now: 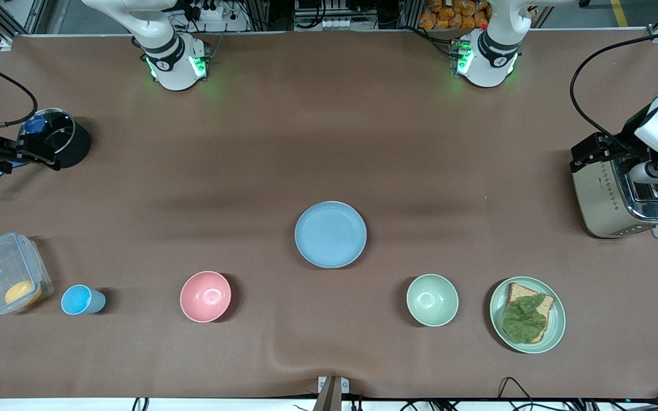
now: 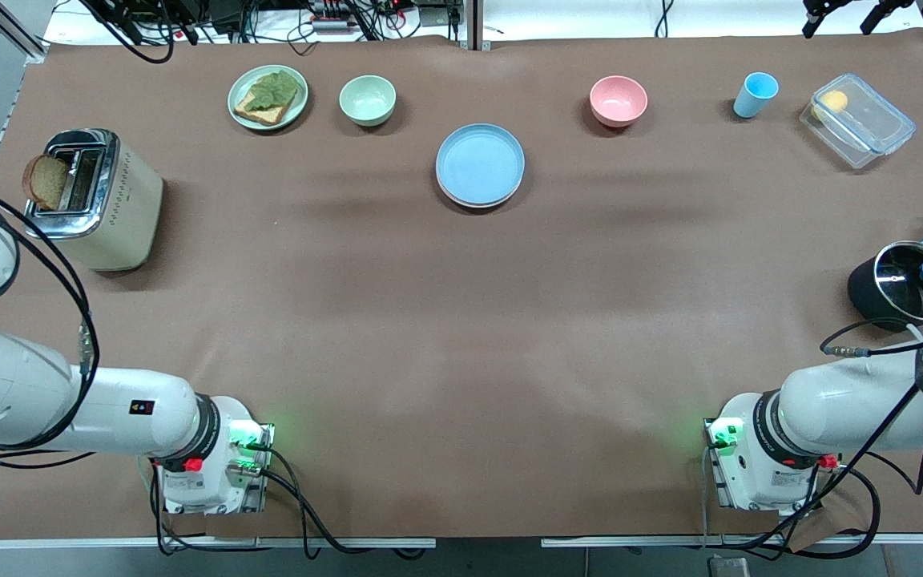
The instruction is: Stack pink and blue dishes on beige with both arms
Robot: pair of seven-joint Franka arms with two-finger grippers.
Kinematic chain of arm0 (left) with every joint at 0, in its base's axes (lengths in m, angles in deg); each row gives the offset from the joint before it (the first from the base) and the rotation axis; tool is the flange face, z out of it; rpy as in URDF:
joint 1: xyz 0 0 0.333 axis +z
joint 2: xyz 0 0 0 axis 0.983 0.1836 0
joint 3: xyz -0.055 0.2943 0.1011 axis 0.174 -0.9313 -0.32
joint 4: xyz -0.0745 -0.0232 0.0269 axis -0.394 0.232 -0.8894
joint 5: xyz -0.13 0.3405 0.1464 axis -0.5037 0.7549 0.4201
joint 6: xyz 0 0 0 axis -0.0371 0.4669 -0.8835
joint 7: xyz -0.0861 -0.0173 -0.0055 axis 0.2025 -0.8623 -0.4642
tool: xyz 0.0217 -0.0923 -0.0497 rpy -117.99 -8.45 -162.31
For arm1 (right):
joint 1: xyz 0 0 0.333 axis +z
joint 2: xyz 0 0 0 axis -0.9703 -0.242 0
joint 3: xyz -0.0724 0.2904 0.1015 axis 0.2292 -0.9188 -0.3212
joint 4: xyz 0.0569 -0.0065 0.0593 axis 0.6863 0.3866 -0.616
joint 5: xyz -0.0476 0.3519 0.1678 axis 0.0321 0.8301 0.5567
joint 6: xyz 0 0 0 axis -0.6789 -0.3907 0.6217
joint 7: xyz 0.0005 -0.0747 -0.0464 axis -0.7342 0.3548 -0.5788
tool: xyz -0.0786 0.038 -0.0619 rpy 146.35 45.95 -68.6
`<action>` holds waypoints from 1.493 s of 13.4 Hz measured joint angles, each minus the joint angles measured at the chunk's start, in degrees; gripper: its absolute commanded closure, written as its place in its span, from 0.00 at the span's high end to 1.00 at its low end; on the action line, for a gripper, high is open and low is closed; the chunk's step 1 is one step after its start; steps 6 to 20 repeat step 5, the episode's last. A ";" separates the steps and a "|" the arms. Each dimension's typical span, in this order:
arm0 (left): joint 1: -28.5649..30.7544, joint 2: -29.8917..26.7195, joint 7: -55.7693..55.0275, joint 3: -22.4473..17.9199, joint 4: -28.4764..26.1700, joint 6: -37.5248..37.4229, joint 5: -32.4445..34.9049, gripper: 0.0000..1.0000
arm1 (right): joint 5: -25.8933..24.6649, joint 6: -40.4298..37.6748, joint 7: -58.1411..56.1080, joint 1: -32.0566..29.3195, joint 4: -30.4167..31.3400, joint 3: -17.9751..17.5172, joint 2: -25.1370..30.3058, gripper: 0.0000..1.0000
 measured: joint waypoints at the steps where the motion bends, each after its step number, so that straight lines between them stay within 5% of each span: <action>1: 0.00 0.06 0.00 0.00 0.00 0.00 0.00 1.00 | 0.00 -0.07 0.02 0.00 0.03 -0.02 0.00 1.00; 20: 0.02 0.12 0.00 0.00 0.02 0.00 0.00 1.00 | 0.00 -0.09 0.05 0.00 0.28 -0.05 0.00 1.00</action>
